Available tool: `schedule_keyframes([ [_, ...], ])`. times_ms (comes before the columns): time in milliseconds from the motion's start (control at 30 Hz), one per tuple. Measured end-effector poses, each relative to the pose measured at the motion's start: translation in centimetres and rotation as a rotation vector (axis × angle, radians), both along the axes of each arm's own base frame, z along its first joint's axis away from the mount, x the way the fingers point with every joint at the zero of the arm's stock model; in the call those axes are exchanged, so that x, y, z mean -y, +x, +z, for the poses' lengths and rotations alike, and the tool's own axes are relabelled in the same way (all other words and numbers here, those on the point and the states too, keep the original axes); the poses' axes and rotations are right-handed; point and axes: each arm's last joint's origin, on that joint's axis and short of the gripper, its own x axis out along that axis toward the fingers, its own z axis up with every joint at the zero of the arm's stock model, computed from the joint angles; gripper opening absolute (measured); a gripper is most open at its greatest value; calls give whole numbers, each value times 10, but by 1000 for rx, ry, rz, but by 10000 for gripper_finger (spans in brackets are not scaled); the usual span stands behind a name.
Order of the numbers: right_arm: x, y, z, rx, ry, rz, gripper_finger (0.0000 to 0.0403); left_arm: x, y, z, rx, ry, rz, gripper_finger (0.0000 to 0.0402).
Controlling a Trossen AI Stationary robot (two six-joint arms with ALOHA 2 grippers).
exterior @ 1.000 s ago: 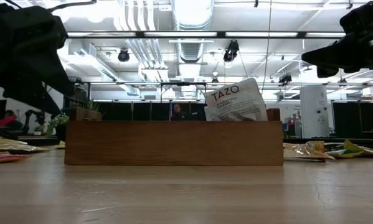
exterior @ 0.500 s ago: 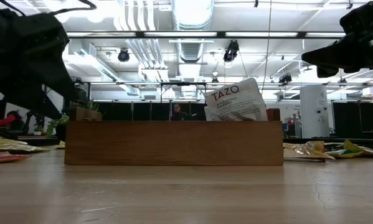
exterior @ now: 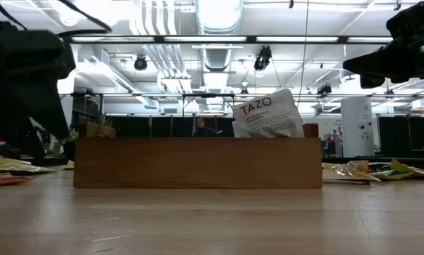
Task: Pick & Place Tea
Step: Put the orange tea bag into the middle section of the wooden organizer
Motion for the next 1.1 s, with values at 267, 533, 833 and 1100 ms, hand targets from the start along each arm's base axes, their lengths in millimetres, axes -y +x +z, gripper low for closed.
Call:
schedule_keyframes([
  [267, 0, 0, 0, 0, 0, 0, 9, 6, 4, 20, -111, -39, -34, 392],
  [533, 0, 0, 0, 0, 0, 0, 9, 13, 10, 22, -274, 6, 8, 392],
  [833, 0, 0, 0, 0, 0, 0, 9, 17, 18, -14, -495, 23, 12, 392],
  [1100, 0, 0, 0, 0, 0, 0, 9, 12, 27, -32, -569, 28, -58, 366],
])
